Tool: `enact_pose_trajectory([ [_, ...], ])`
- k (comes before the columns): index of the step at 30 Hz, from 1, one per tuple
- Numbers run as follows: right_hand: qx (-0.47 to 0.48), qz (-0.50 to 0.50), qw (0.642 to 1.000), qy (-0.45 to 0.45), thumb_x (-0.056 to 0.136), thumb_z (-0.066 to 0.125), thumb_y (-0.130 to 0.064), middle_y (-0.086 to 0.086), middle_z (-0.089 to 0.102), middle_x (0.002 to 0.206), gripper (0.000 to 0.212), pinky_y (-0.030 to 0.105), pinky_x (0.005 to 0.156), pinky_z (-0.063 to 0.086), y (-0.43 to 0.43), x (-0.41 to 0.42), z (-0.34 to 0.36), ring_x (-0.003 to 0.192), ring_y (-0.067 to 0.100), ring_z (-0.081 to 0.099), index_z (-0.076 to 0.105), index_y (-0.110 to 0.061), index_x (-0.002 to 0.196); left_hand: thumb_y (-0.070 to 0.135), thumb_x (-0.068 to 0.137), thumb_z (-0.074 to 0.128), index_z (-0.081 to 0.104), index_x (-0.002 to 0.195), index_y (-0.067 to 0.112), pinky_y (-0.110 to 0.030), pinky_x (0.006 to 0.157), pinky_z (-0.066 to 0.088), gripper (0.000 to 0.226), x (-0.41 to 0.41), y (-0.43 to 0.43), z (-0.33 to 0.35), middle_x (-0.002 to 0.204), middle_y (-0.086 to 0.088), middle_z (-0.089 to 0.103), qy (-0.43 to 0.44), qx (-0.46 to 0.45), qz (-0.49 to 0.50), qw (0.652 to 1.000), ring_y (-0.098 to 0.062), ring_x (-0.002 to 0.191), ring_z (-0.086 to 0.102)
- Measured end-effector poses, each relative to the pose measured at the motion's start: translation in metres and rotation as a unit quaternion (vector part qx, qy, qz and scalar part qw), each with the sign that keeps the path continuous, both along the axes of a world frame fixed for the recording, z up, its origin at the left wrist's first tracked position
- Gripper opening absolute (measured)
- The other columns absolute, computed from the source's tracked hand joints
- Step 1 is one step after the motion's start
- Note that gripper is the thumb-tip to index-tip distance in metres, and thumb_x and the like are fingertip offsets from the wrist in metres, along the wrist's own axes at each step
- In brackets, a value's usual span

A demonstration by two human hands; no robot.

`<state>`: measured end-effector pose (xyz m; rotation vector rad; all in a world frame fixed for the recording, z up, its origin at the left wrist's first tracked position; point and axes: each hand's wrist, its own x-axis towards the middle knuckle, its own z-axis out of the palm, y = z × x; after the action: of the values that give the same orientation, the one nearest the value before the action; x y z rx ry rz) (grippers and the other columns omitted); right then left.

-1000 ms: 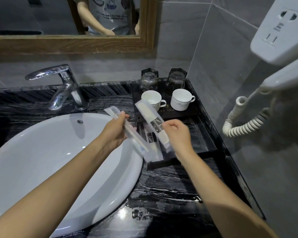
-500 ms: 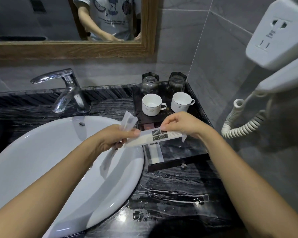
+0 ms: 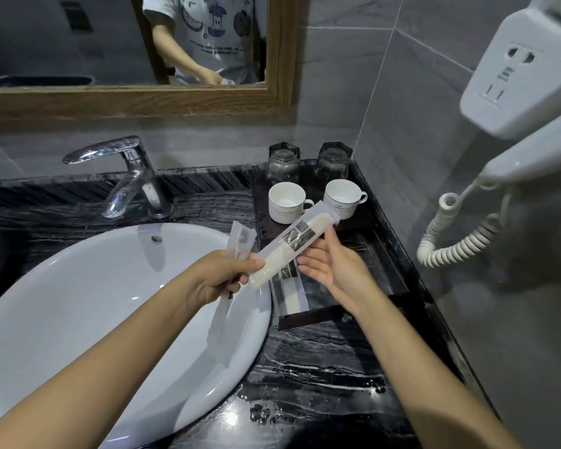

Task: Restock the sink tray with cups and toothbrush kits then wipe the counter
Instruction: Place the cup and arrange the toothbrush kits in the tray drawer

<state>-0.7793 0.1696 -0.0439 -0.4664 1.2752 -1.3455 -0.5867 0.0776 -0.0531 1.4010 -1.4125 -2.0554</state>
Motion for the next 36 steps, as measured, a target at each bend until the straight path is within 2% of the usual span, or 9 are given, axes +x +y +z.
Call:
enact_pose_trajectory([
  [6, -0.046, -0.031, 0.996, 0.069, 0.094, 0.052, -0.014, 0.016, 0.067, 0.092, 0.021, 0.024, 0.070, 0.059, 0.003, 0.019, -0.003, 0.072, 0.014, 0.062, 0.064, 0.000, 0.103, 0.010, 0.077, 0.070, 0.067, 0.075, 0.013, -0.013, 0.033, 0.026, 0.004, -0.012, 0.009, -0.003, 0.052, 0.002, 0.053, 0.035, 0.014, 0.004, 0.999, -0.005, 0.041, 0.043],
  [11, -0.052, -0.035, 0.995, 0.083, 0.093, 0.053, -0.012, 0.013, 0.067, 0.088, 0.017, 0.022, 0.065, 0.058, 0.004, 0.014, -0.004, 0.069, 0.014, 0.061, 0.066, -0.002, 0.098, 0.012, 0.076, 0.072, 0.071, 0.072, 0.015, -0.014, 0.034, 0.026, 0.005, -0.013, 0.010, -0.005, 0.051, 0.001, 0.052, 0.039, 0.013, 0.002, 0.999, -0.006, 0.042, 0.042],
  [14, -0.045, -0.039, 0.994, 0.089, 0.093, 0.054, -0.012, 0.010, 0.067, 0.084, 0.015, 0.019, 0.061, 0.057, 0.004, 0.011, -0.008, 0.065, 0.010, 0.061, 0.068, -0.007, 0.094, 0.014, 0.074, 0.073, 0.070, 0.074, 0.016, -0.015, 0.035, 0.026, 0.004, -0.012, 0.012, -0.006, 0.060, -0.001, 0.054, 0.027, 0.014, -0.003, 1.000, -0.008, 0.047, 0.042],
  [17, -0.010, -0.052, 0.993, 0.109, 0.092, 0.055, -0.011, 0.005, 0.063, 0.073, 0.014, 0.018, 0.057, 0.055, 0.001, -0.003, -0.010, 0.060, 0.009, 0.057, 0.068, -0.009, 0.091, 0.023, 0.073, 0.075, 0.072, 0.082, 0.017, -0.016, 0.039, 0.027, 0.011, -0.009, 0.011, -0.006, 0.074, 0.001, 0.065, 0.009, 0.025, -0.005, 1.000, -0.007, 0.049, 0.045],
  [19, 0.041, -0.040, 0.987, 0.150, 0.091, 0.056, -0.008, 0.005, 0.062, 0.067, 0.013, 0.017, 0.049, 0.051, -0.001, -0.019, -0.010, 0.056, 0.010, 0.055, 0.068, -0.004, 0.092, 0.026, 0.076, 0.073, 0.069, 0.089, 0.015, -0.016, 0.040, 0.028, 0.018, -0.006, 0.009, -0.005, 0.083, 0.001, 0.067, 0.008, 0.039, 0.021, 0.999, -0.005, 0.045, 0.043],
  [23, 0.138, 0.033, 0.967, 0.210, 0.086, 0.061, -0.002, 0.004, 0.063, 0.053, 0.005, 0.016, 0.039, 0.047, -0.001, -0.047, -0.011, 0.042, 0.008, 0.055, 0.065, 0.000, 0.084, 0.030, 0.078, 0.069, 0.057, 0.082, 0.016, -0.015, 0.035, 0.033, 0.019, 0.002, 0.000, -0.003, 0.073, 0.002, 0.048, 0.022, 0.095, 0.085, 0.992, -0.006, 0.038, 0.037],
  [26, 0.200, 0.075, 0.943, 0.256, 0.083, 0.066, -0.003, 0.009, 0.061, 0.056, 0.011, 0.018, 0.039, 0.049, -0.006, -0.055, -0.014, 0.040, 0.009, 0.056, 0.063, -0.003, 0.072, 0.039, 0.078, 0.067, 0.052, 0.078, 0.014, -0.015, 0.038, 0.038, 0.029, 0.009, -0.008, -0.001, 0.064, 0.002, 0.045, 0.034, 0.141, 0.118, 0.982, -0.008, 0.038, 0.039],
  [31, 0.260, 0.104, 0.911, 0.302, 0.084, 0.065, -0.001, 0.011, 0.054, 0.057, 0.018, 0.019, 0.038, 0.048, -0.026, -0.058, -0.024, 0.043, 0.014, 0.050, 0.059, -0.003, 0.067, 0.034, 0.078, 0.069, 0.054, 0.076, 0.011, -0.016, 0.042, 0.043, 0.027, 0.018, -0.017, 0.003, 0.063, 0.000, 0.051, 0.077, 0.186, 0.163, 0.966, -0.010, 0.044, 0.045],
  [36, 0.246, 0.078, 0.910, 0.325, 0.083, 0.064, 0.001, 0.013, 0.052, 0.059, 0.022, 0.030, 0.056, 0.049, -0.050, -0.051, -0.038, 0.050, 0.019, 0.047, 0.056, -0.004, 0.063, 0.031, 0.080, 0.067, 0.054, 0.079, 0.010, -0.015, 0.041, 0.042, 0.025, 0.024, -0.022, 0.000, 0.068, -0.001, 0.049, 0.087, 0.186, 0.177, 0.963, -0.010, 0.045, 0.045],
])
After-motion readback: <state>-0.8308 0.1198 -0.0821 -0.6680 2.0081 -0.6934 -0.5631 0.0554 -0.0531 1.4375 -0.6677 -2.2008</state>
